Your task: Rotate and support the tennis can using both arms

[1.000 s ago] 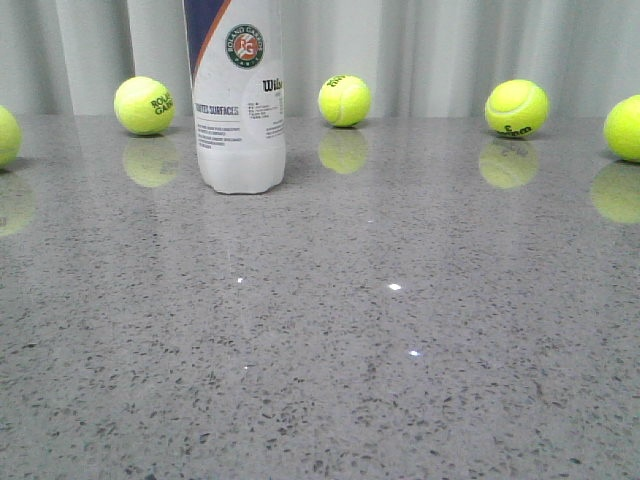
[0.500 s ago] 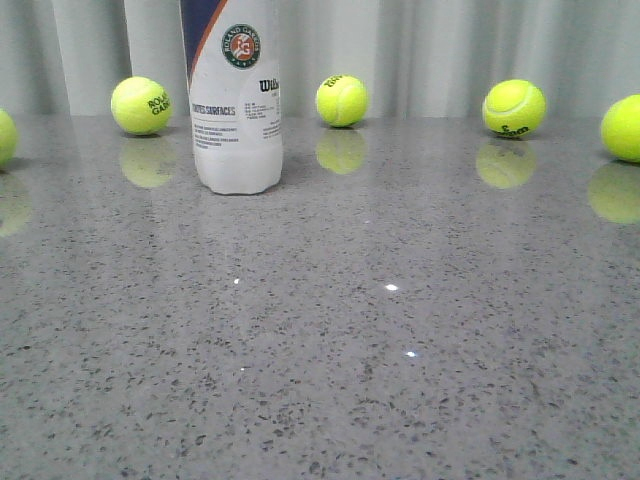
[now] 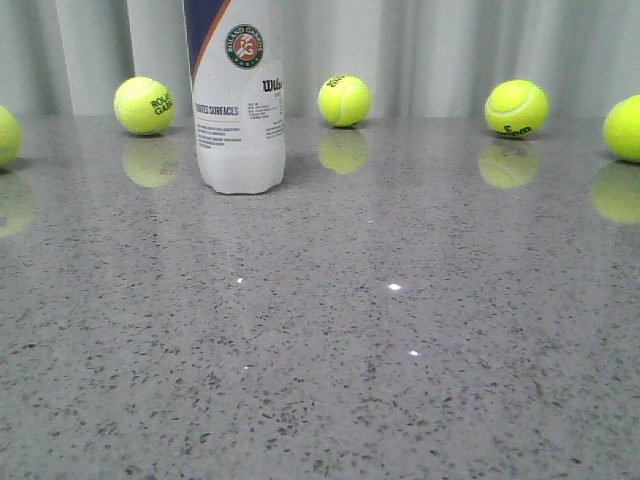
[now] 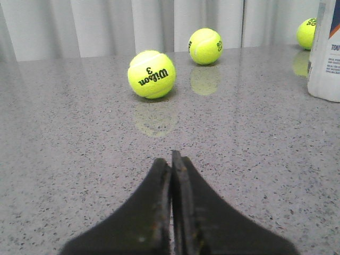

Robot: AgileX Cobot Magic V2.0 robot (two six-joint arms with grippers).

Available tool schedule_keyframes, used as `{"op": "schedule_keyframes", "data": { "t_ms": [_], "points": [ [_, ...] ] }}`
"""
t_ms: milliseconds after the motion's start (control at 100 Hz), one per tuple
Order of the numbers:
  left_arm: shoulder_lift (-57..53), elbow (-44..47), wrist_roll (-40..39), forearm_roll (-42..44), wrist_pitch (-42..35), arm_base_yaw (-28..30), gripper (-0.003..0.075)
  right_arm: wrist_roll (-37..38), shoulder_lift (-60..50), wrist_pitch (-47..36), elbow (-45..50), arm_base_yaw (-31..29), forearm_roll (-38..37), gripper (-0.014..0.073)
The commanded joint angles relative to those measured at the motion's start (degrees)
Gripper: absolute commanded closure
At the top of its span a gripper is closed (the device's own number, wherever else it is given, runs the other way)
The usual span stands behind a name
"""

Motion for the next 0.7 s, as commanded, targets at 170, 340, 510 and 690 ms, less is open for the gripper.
{"op": "schedule_keyframes", "data": {
  "t_ms": [170, 340, 510, 690],
  "points": [
    [-2.04, 2.57, -0.63, 0.03, -4.07, -0.12, 0.0739, -0.15, 0.66, -3.88, -1.38, -0.19, 0.55, 0.0654],
    [-2.04, 2.57, -0.63, 0.03, -4.07, -0.12, 0.0739, -0.15, 0.66, -3.89, -1.27, -0.19, 0.55, 0.0654],
    [-2.04, 2.57, -0.63, 0.03, -4.07, -0.12, 0.0739, 2.15, 0.54, -16.64, 3.11, -5.12, -2.81, 0.0654],
    [-2.04, 2.57, -0.63, 0.03, -4.07, -0.12, 0.0738, 20.64, -0.51, -27.98, 11.72, -18.41, -21.34, 0.0654]
  ]
}}
